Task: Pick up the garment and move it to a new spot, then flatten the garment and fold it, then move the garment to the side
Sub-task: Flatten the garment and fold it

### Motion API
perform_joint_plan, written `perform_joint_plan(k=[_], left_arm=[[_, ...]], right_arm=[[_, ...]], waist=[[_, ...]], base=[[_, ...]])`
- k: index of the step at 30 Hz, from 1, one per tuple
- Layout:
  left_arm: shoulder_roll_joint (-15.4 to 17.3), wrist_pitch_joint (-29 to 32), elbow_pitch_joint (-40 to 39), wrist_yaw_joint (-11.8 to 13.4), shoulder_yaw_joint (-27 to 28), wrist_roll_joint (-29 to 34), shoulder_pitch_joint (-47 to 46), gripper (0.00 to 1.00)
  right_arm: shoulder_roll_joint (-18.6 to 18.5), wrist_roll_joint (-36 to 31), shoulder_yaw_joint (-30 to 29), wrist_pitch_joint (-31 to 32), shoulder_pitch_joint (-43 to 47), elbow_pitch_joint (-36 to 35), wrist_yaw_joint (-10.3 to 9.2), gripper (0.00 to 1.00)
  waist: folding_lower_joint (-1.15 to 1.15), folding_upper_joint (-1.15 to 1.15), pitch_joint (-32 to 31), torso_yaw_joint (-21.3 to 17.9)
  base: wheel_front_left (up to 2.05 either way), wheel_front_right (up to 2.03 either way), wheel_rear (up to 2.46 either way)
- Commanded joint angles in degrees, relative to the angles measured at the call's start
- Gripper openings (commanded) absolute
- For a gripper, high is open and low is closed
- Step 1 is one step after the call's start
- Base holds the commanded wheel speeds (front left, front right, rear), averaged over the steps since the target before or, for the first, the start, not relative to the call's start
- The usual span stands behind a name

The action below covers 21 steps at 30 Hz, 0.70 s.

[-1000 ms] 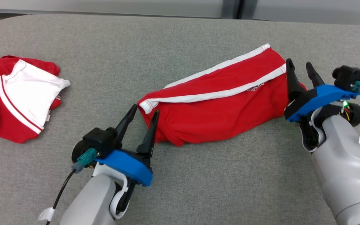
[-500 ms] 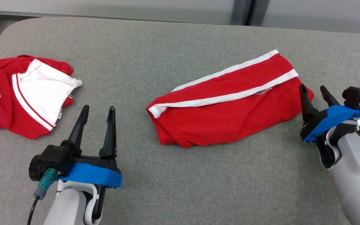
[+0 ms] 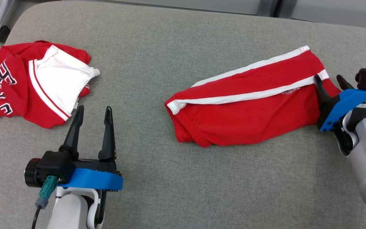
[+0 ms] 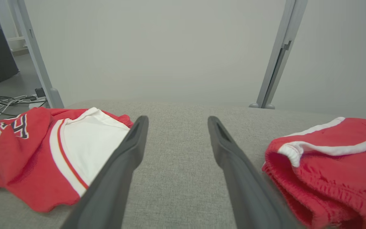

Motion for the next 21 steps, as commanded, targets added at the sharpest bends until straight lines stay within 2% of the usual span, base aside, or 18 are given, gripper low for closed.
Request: perform_joint_plan(k=[1,8,12,13,14,15,21], left_arm=[[-0.2,-0.2,-0.1,-0.4,0.3,1.0,0.2,1.00],[-0.5,-0.2,-0.2,-0.4,0.8,2.1,-0.1,1.00],[-0.5,-0.2,-0.1,-0.2,0.4,1.6,-0.6,1.00],[-0.5,-0.2,-0.1,0.0,0.3,1.4,-0.6,1.00],[-0.5,-0.2,0.0,0.1,0.2,1.2,-0.7,1.00],[-0.5,-0.2,0.1,0.2,0.1,1.1,-0.6,1.00],[-0.5,-0.2,0.4,0.5,0.1,1.5,0.7,1.00]], right_arm=[[-0.8,-1.2,0.3,0.9,-1.4,1.8,0.03,1.00],[-1.1,-4.1,1.2,4.0,-2.7,5.2,0.03,1.00],[0.2,-4.8,1.5,6.8,-2.5,6.2,0.03,1.00],[0.7,-4.7,1.5,7.4,-2.3,6.3,0.03,0.45],[1.2,-4.6,1.7,7.8,-2.1,6.4,0.03,0.05],[1.4,-4.4,1.7,8.1,-1.9,6.5,0.04,0.00],[2.8,-2.6,2.1,4.5,-0.6,4.9,0.03,0.00]], waist=[[0.00,0.00,0.6,0.7],[0.00,0.00,1.1,1.4],[0.00,0.00,1.3,1.5],[0.00,0.00,1.3,1.4],[0.00,0.00,1.3,1.3],[0.00,0.00,1.2,1.1],[0.00,0.00,-0.7,-1.0]], base=[[0.00,0.00,0.00],[0.00,0.00,0.00],[0.00,0.00,0.00],[0.00,0.00,0.00],[0.00,0.00,0.00],[0.00,0.00,0.00],[0.00,0.00,0.00]])
